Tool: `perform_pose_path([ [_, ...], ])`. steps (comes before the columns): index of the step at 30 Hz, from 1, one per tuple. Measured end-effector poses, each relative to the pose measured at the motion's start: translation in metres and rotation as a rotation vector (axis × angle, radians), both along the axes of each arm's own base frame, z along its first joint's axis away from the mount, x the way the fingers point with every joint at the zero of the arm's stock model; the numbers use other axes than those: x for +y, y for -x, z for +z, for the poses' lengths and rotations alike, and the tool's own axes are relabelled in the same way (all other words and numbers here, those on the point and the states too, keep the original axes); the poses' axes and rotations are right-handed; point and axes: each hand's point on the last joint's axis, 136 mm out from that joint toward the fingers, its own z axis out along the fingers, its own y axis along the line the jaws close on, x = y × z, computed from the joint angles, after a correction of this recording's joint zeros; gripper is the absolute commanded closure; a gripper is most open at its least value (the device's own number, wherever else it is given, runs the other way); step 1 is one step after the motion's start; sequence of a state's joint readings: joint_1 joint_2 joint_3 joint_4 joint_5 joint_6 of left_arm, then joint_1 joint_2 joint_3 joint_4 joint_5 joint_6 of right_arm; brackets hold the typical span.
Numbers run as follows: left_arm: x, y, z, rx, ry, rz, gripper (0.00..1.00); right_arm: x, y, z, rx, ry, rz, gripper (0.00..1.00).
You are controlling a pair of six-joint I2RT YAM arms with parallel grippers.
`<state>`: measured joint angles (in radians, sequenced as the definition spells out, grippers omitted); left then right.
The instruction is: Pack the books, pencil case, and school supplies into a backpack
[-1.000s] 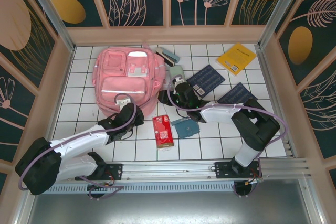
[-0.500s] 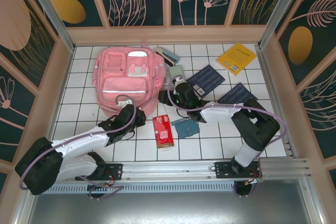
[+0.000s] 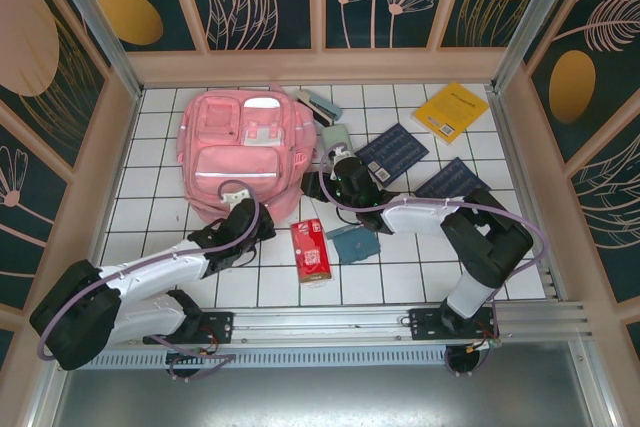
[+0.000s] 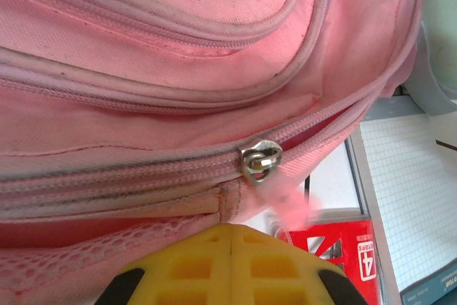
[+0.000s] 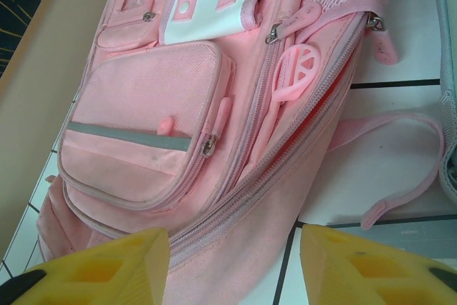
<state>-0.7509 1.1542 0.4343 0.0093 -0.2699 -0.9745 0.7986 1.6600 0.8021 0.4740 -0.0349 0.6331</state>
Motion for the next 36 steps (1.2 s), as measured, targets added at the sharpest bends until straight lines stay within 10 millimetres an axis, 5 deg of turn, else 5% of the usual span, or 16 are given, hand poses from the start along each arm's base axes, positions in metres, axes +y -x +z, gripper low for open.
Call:
perform_pose_path([
  [14, 0.009, 0.001, 0.007, 0.014, -0.054, 0.023, 0.99, 0.006, 0.006, -0.004, 0.007, 0.006, 0.017, 0.48],
  [16, 0.01, 0.001, 0.008, 0.013, -0.053, 0.024, 0.77, 0.007, 0.007, -0.006, 0.01, 0.009, 0.021, 0.48],
  [20, 0.01, 0.003, 0.01, 0.013, -0.038, 0.026, 0.67, 0.007, 0.008, -0.007, 0.012, 0.011, 0.022, 0.51],
  [32, 0.002, 0.0, 0.019, -0.005, 0.017, 0.008, 0.62, 0.022, 0.021, -0.002, -0.001, -0.01, 0.111, 1.0],
  [36, 0.003, -0.003, 0.015, 0.004, 0.016, 0.016, 0.64, 0.026, 0.025, 0.002, -0.002, -0.027, 0.143, 1.0],
])
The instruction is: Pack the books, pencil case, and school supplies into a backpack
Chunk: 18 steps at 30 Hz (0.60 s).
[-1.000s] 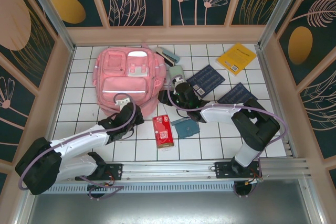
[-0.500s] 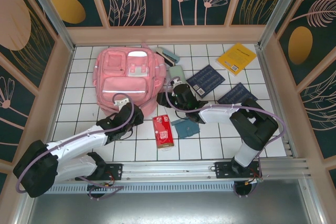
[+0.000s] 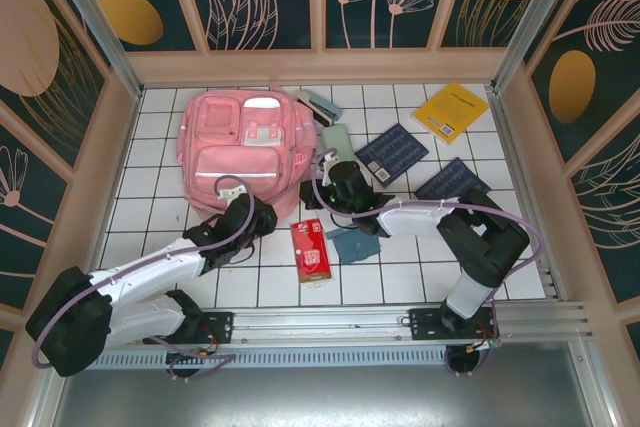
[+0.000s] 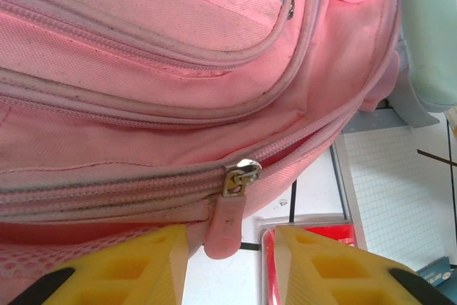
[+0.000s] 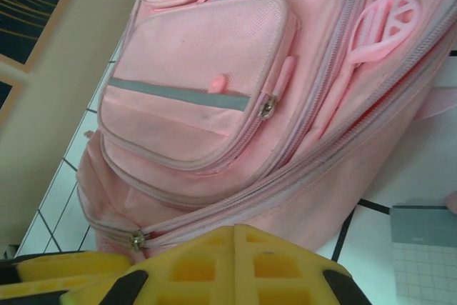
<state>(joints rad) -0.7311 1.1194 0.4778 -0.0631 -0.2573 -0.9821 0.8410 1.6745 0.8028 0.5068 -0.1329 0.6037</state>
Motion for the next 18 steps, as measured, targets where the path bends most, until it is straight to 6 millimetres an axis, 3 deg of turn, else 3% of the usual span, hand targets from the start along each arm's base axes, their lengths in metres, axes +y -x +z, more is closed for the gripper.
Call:
perform_pose_path([
  [18, -0.003, -0.009, -0.018, 0.025, -0.002, 0.015, 0.71, 0.004, 0.004, 0.002, -0.006, -0.008, 0.025, 0.94],
])
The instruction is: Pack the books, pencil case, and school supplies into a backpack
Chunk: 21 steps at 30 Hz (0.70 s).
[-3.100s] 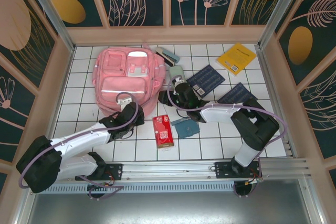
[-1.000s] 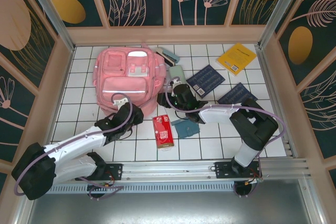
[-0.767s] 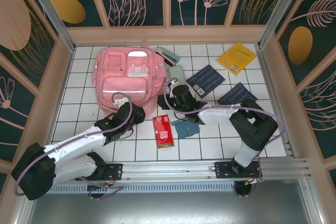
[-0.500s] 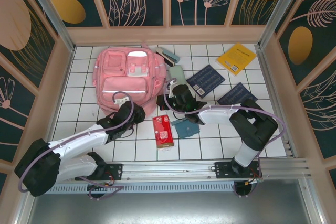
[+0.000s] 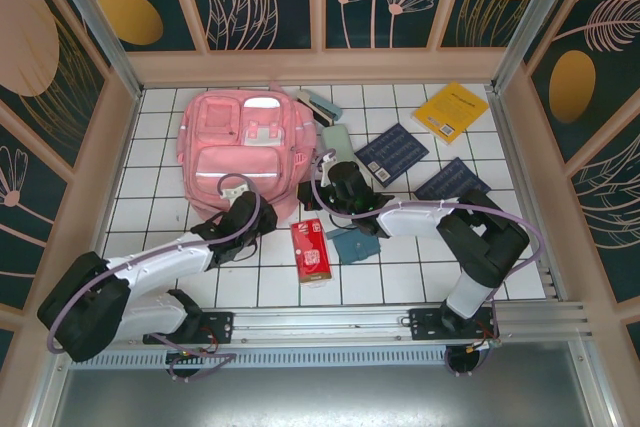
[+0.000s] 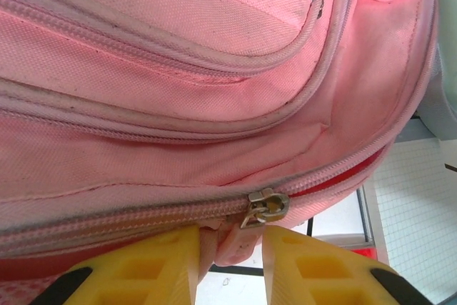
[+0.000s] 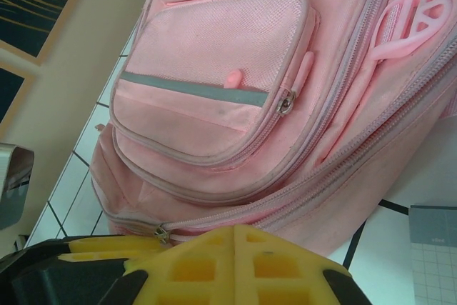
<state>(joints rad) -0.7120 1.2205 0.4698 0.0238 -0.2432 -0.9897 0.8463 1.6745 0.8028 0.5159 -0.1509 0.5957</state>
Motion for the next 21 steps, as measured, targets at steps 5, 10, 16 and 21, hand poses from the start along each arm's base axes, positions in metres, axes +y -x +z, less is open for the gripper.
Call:
perform_pose_path([
  [5, -0.001, -0.003, -0.004, -0.001, -0.01, 0.003, 0.8, 0.0, 0.0, 0.0, -0.008, 0.005, 0.005, 0.93],
  [10, -0.001, -0.009, -0.007, -0.001, -0.038, 0.013, 0.91, 0.0, 0.0, 0.0, -0.009, 0.006, 0.004, 0.93],
  [16, -0.004, -0.011, -0.006, 0.0, -0.041, 0.007, 0.93, 0.0, 0.0, 0.0, -0.009, 0.006, 0.005, 0.93],
  [21, -0.004, -0.009, 0.0, 0.0, -0.036, -0.004, 0.71, 0.0, 0.0, 0.0, -0.01, 0.007, 0.005, 0.92],
])
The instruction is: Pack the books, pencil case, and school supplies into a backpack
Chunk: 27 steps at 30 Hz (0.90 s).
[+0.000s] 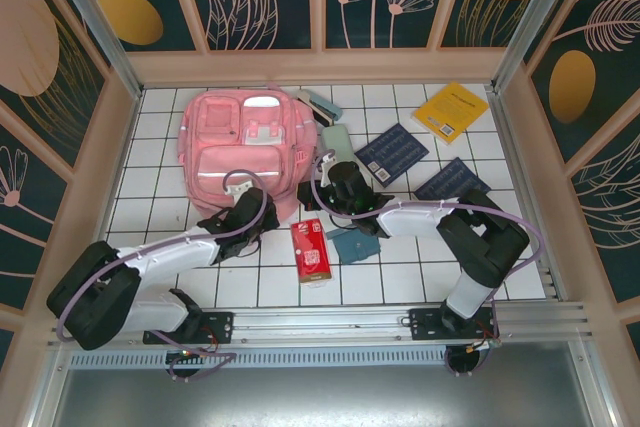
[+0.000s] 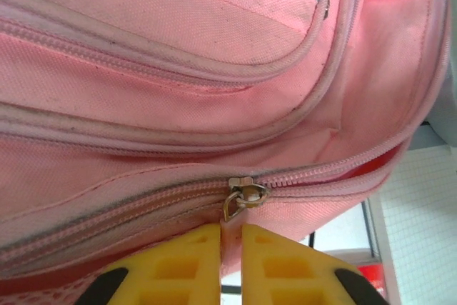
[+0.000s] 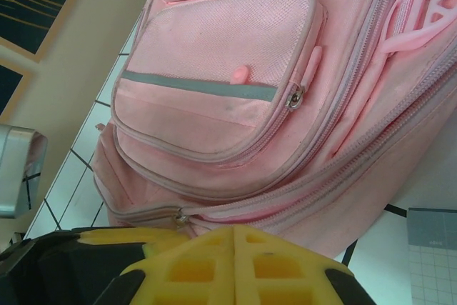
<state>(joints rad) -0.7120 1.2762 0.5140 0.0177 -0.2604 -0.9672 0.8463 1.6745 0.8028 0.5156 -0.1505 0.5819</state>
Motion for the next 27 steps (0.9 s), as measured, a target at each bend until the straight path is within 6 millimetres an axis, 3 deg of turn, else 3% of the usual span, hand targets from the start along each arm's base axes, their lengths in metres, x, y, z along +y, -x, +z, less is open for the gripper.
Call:
perform_pose_path([
  [1, 0.0, 0.001, 0.003, -0.001, 0.006, -0.002, 0.64, 0.0, 0.0, 0.0, 0.0, 0.0, 0.0, 0.91],
  [5, 0.003, 0.007, 0.017, -0.011, 0.026, -0.007, 0.6, 0.0, 0.0, 0.0, -0.001, 0.0, 0.0, 0.89],
  [7, 0.006, 0.009, 0.023, -0.02, 0.031, -0.005, 0.59, 0.001, 0.001, 0.0, -0.001, 0.0, 0.003, 0.89],
  [10, 0.008, 0.012, 0.033, -0.042, 0.056, -0.001, 0.66, 0.006, 0.007, 0.0, -0.005, 0.001, 0.02, 0.93],
  [13, 0.009, 0.016, 0.037, -0.062, 0.083, -0.008, 0.65, 0.012, 0.014, -0.001, -0.008, 0.003, 0.043, 0.96],
  [19, 0.001, 0.022, 0.027, -0.058, 0.133, -0.046, 0.63, 0.012, 0.016, -0.019, 0.017, 0.039, 0.046, 0.97],
  [27, -0.01, 0.022, 0.017, -0.042, 0.182, -0.07, 0.62, 0.012, 0.016, -0.019, 0.012, 0.043, 0.049, 0.96],
])
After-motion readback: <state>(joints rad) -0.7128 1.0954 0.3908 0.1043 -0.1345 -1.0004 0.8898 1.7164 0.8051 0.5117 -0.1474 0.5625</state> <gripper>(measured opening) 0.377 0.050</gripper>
